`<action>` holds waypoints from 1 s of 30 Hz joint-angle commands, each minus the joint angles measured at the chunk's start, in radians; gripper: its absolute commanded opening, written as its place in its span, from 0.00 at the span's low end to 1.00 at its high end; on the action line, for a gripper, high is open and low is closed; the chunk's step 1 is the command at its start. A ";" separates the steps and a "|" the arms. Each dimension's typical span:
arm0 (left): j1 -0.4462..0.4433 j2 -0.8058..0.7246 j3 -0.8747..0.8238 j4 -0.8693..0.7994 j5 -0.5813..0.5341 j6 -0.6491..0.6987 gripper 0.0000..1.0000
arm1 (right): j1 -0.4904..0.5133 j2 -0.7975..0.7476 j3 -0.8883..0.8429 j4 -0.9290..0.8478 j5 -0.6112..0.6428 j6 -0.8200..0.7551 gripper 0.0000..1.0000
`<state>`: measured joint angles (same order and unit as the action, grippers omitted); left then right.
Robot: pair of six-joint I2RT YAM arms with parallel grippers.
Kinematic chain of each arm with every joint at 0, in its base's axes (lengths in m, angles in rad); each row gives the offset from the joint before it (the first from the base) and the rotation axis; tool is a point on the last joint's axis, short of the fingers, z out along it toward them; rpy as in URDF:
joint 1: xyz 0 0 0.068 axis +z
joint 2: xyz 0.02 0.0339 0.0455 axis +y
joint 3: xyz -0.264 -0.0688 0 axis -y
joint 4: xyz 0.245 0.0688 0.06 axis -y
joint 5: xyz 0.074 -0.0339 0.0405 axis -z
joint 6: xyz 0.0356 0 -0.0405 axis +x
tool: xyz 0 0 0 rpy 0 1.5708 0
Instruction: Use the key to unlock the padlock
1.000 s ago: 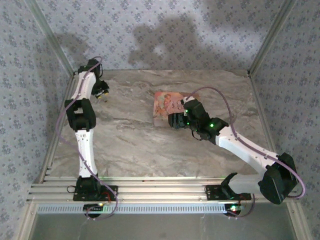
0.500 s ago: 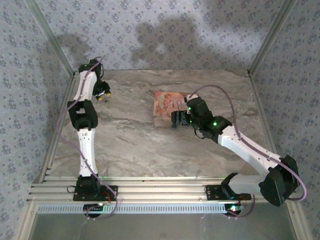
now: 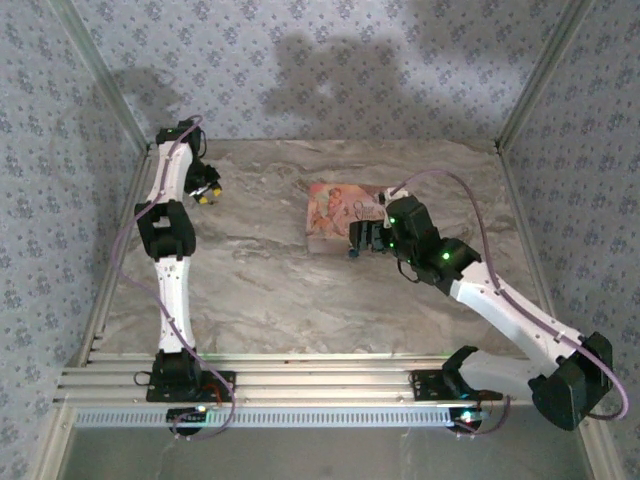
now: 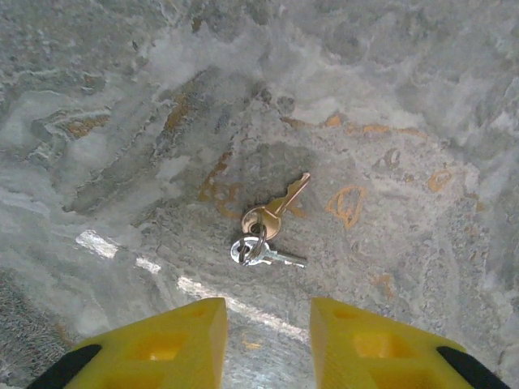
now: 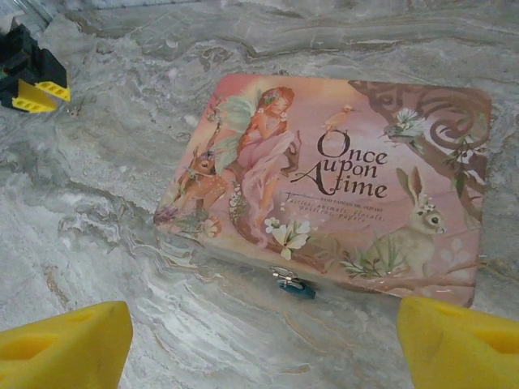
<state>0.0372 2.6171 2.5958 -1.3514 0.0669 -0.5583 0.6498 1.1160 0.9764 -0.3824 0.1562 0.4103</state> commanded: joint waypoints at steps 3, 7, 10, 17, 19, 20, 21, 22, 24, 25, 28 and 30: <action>-0.018 -0.105 -0.065 -0.022 -0.027 0.000 0.39 | -0.006 0.015 0.040 -0.036 0.045 0.002 0.83; -0.010 -0.196 -0.119 -0.014 -0.044 0.028 0.42 | 0.020 0.115 0.122 -0.061 0.037 0.005 0.82; -0.009 -0.278 -0.213 0.001 -0.048 0.068 0.43 | 0.074 0.226 0.201 -0.052 0.052 0.005 0.81; 0.042 -0.604 -0.784 0.287 0.011 0.098 0.50 | 0.207 0.636 0.536 0.005 0.070 -0.034 0.79; 0.064 -0.661 -0.903 0.348 0.039 0.106 0.51 | 0.232 0.775 0.676 -0.004 0.067 -0.047 0.77; 0.073 -0.681 -0.950 0.369 0.046 0.111 0.51 | 0.245 0.851 0.755 -0.009 0.066 -0.052 0.76; 0.084 -0.693 -0.983 0.379 0.051 0.114 0.52 | 0.255 0.910 0.816 -0.011 0.065 -0.056 0.75; 0.095 -0.706 -1.014 0.388 0.062 0.116 0.52 | 0.264 0.982 0.895 -0.011 0.065 -0.063 0.73; 0.112 -0.732 -1.086 0.414 0.078 0.111 0.52 | 0.278 1.108 1.037 -0.012 0.071 -0.073 0.71; 0.121 -0.752 -1.125 0.441 0.084 0.106 0.52 | 0.285 1.172 1.111 -0.014 0.073 -0.076 0.69; 0.151 -0.777 -1.191 0.501 0.106 0.103 0.52 | 0.290 1.311 1.282 -0.032 0.075 -0.056 0.67; 0.150 -0.764 -1.179 0.523 0.136 0.088 0.50 | 0.290 1.345 1.303 0.010 0.078 -0.041 0.66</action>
<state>0.1837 1.9011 1.4029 -0.9154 0.1471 -0.4648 0.9421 2.4279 2.2063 -0.3740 0.2134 0.3576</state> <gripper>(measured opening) 0.507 0.663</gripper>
